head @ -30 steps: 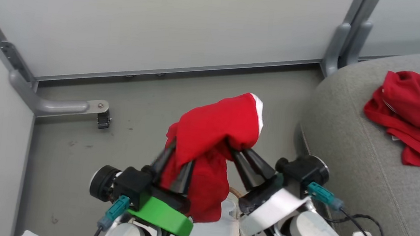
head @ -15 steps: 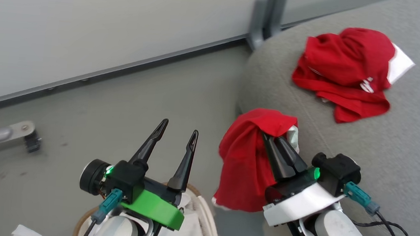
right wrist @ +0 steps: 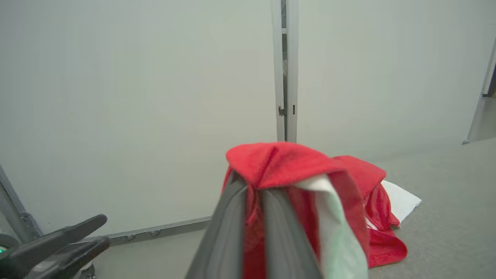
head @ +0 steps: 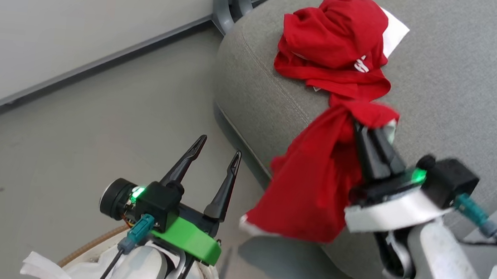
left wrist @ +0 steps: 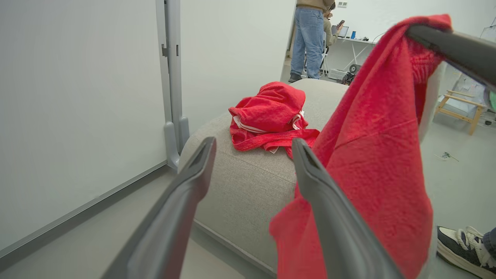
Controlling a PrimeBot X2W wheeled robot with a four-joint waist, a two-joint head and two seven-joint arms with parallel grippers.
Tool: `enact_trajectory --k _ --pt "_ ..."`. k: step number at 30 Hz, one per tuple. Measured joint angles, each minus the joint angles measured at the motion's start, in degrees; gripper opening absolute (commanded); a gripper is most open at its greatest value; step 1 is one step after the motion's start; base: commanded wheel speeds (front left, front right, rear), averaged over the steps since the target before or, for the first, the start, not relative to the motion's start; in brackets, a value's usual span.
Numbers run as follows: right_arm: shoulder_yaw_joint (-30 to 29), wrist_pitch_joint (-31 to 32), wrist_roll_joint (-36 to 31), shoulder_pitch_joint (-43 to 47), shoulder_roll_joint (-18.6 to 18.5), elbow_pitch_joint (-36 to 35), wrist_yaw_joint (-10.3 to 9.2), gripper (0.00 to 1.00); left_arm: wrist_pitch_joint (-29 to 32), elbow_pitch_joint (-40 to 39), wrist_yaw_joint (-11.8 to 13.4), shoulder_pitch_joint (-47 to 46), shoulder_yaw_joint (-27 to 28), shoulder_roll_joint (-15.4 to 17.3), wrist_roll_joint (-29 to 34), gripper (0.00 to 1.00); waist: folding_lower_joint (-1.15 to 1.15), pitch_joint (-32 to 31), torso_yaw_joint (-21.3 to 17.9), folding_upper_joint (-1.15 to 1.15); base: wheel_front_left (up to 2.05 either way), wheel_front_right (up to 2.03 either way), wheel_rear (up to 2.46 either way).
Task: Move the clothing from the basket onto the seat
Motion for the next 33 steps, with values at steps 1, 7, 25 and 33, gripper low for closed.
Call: enact_trajectory --k 1,7,25,33 --pt "-0.4 0.0 -0.3 -1.6 -0.6 -0.5 0.01 0.00 0.0 0.3 -0.1 -0.3 0.0 0.0 0.3 1.00 0.00 0.6 -0.2 0.00 0.00 0.00 0.00" --pt "-3.9 0.0 -1.4 -13.9 -8.0 -1.1 0.01 0.00 0.0 1.4 -0.4 -1.7 0.6 0.0 1.8 1.00 0.00 4.1 -0.9 0.00 0.00 0.00 0.00" --pt "-14.1 0.0 -10.6 -42.1 -25.2 15.6 0.01 0.00 0.0 2.5 -0.7 -8.0 -1.6 0.7 4.8 1.00 0.01 14.5 5.5 0.00 0.00 0.00 0.00" --pt "-21.2 0.0 -14.0 -41.9 -24.4 27.8 0.01 0.00 0.0 2.6 -0.7 -11.7 -4.9 1.7 4.8 1.00 0.01 19.4 10.8 0.00 0.00 0.00 0.00"
